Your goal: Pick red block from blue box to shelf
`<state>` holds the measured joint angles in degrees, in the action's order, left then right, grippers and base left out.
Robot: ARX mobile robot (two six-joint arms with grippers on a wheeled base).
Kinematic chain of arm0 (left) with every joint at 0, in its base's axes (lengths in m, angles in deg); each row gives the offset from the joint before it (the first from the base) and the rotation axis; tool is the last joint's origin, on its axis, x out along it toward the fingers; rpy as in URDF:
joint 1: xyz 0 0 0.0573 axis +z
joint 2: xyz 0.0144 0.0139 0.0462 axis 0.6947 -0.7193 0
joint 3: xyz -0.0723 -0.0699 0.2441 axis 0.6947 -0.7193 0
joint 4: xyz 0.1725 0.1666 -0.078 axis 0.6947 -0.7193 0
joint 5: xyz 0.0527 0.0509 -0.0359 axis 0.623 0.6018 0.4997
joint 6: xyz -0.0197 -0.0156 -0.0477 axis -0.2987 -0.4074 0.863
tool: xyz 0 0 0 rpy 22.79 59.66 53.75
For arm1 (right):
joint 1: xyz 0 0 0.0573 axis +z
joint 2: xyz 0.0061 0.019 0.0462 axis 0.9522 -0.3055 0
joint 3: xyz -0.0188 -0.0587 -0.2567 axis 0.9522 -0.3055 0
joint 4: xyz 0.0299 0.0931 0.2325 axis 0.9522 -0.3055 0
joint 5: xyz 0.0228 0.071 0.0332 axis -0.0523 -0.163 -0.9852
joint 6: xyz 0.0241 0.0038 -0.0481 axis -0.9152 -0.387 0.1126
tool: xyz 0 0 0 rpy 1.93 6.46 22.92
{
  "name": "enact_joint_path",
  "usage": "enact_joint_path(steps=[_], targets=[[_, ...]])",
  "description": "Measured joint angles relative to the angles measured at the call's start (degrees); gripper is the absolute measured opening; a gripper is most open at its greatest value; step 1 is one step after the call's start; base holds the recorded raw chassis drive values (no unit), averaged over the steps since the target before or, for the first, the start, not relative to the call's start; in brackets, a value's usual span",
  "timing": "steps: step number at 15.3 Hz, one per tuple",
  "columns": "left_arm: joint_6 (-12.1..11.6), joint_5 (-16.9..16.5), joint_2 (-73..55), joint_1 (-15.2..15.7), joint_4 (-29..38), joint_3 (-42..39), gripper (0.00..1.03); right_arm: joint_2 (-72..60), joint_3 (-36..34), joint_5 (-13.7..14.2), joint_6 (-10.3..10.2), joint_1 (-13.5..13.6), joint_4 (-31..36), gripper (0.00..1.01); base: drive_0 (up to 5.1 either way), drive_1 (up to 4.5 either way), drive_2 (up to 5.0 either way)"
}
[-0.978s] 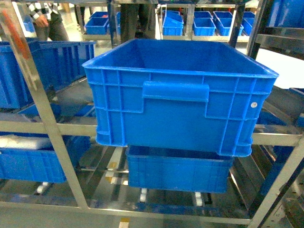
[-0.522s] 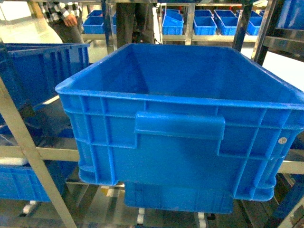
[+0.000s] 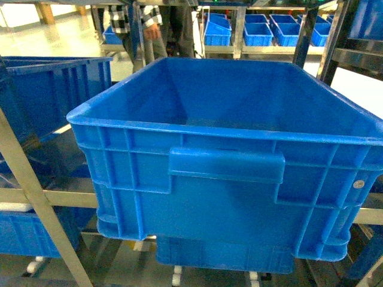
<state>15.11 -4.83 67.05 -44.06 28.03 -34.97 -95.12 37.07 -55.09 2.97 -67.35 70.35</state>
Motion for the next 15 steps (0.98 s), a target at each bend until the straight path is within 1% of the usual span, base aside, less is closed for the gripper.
enact_joint_path(steps=[15], targets=[[0.0, 0.0, 0.0, 0.0, 0.0, 0.0, 0.98, 0.0, 0.0, 0.02, 0.0, 0.0, 0.0, 0.26, 0.0, 0.0, 0.0]])
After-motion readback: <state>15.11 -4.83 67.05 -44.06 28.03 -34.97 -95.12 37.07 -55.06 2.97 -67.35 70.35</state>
